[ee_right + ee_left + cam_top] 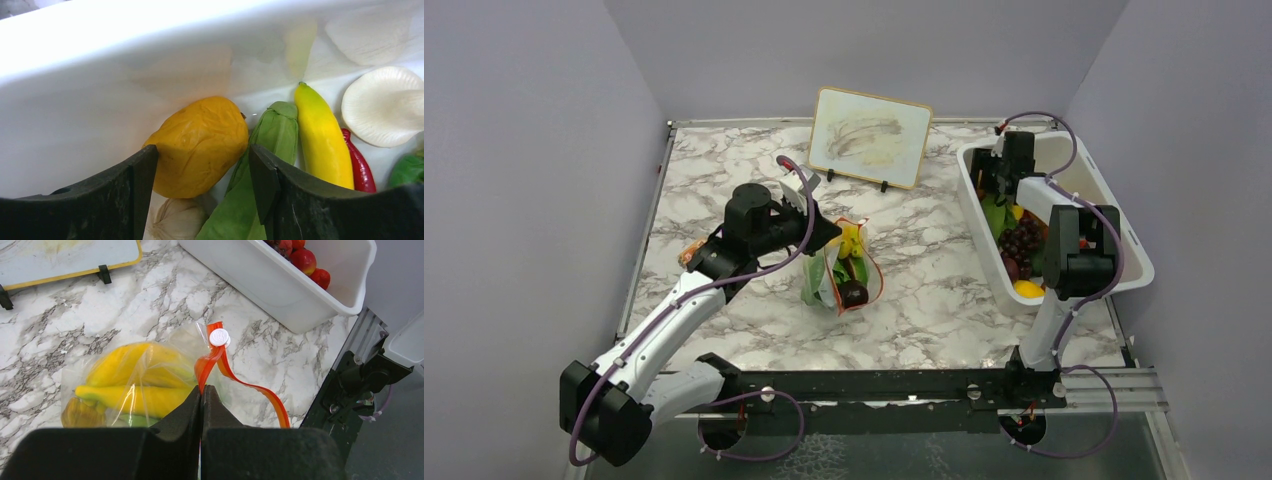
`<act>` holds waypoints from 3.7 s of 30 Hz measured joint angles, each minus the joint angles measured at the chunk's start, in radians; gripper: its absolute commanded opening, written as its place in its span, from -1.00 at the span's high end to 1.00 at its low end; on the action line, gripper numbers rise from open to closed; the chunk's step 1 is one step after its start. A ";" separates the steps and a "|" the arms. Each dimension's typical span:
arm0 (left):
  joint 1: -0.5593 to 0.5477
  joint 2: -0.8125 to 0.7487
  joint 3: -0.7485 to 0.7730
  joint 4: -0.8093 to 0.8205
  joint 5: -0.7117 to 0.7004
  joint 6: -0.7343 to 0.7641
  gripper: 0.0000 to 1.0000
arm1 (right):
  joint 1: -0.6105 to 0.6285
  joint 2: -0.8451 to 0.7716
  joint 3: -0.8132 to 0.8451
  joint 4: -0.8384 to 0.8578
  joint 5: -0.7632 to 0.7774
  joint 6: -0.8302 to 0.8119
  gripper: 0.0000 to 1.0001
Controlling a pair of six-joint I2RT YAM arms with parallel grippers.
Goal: Place the food in the zip-top bag and seal the zipper
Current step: Pick up the fake fruit from the bin.
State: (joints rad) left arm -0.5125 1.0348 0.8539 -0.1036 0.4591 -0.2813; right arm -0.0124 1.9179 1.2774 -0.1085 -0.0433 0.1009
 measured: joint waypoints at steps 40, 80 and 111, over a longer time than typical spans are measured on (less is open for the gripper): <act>0.000 0.000 0.023 0.013 -0.008 -0.043 1.00 | -0.002 -0.134 -0.134 0.069 0.040 0.044 0.24; 0.000 -0.011 0.068 -0.004 -0.034 -0.061 1.00 | -0.007 0.008 -0.067 0.156 -0.031 0.035 -0.38; 0.000 0.004 0.068 0.018 -0.113 -0.058 1.00 | -0.009 -0.211 -0.066 -0.029 -0.040 0.021 0.16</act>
State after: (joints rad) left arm -0.5125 1.0386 0.9218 -0.0856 0.3462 -0.3393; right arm -0.0216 1.7065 1.2110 -0.1371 -0.0837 0.1223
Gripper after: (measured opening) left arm 0.012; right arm 0.577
